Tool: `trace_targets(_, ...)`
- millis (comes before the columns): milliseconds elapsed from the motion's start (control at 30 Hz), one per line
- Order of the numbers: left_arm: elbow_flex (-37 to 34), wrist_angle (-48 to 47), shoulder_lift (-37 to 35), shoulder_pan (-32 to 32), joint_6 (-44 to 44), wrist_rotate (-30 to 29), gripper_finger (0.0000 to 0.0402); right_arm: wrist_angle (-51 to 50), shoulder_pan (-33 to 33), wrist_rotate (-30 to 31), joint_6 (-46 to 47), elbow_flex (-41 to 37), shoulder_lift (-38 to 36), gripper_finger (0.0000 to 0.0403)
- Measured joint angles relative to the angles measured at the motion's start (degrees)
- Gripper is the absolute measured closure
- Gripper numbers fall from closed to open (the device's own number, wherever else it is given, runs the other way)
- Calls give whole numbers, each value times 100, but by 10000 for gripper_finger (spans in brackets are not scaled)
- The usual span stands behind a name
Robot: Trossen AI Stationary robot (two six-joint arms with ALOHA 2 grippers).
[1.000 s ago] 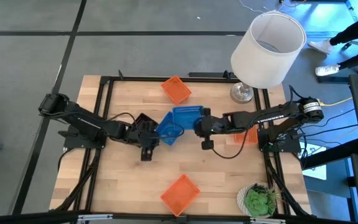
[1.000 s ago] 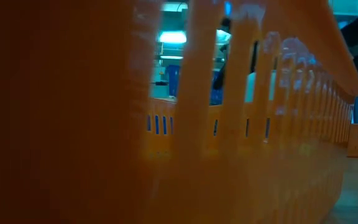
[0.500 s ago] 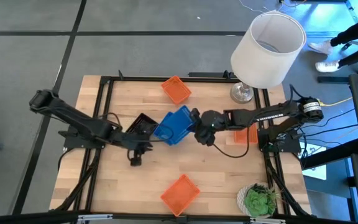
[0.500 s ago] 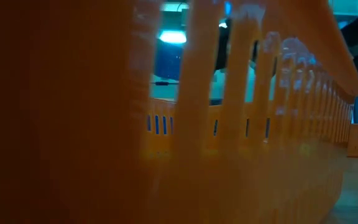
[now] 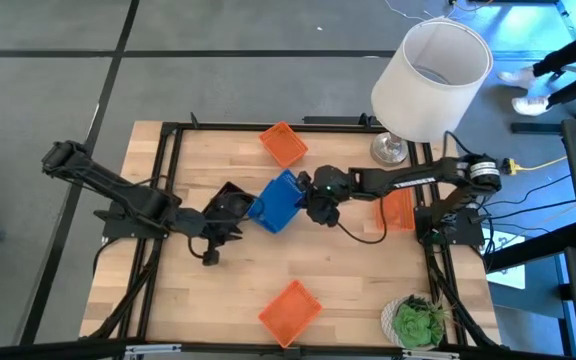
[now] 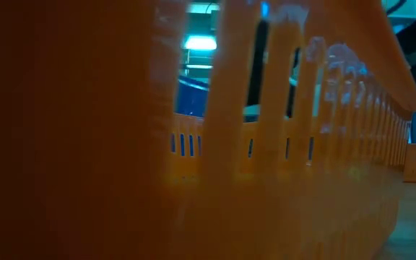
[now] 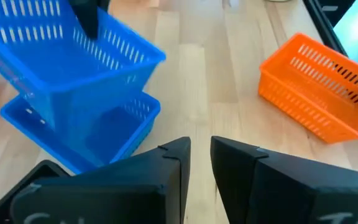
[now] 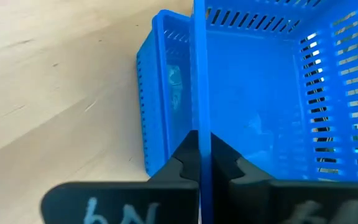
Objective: Stack baskets by color
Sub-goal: Stack the right blue bin on the left blue bin
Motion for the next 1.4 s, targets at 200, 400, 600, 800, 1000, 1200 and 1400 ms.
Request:
trace_targets(200,2,-10,-73,2,3,-122,347,276,-123,-230,-144,-1,456,403)
trace_targets(400,0,-16,-71,2,3,-134,346,-1,-125,-266,-128,-2,520,403)
trace_targets(600,0,-14,-71,2,3,-137,346,-576,-25,-272,-64,0,459,403)
trace_targets(800,2,-15,-71,2,4,-139,346,-756,73,-238,50,2,443,402)
trace_targets(1000,0,-15,-69,2,-1,-138,346,-568,69,189,338,2,443,379)
trace_targets(1200,0,-13,-69,2,-3,-137,347,-499,69,197,447,2,443,351)
trace_targets(1400,0,-14,-69,2,-22,-137,347,-266,71,213,474,-2,437,328)
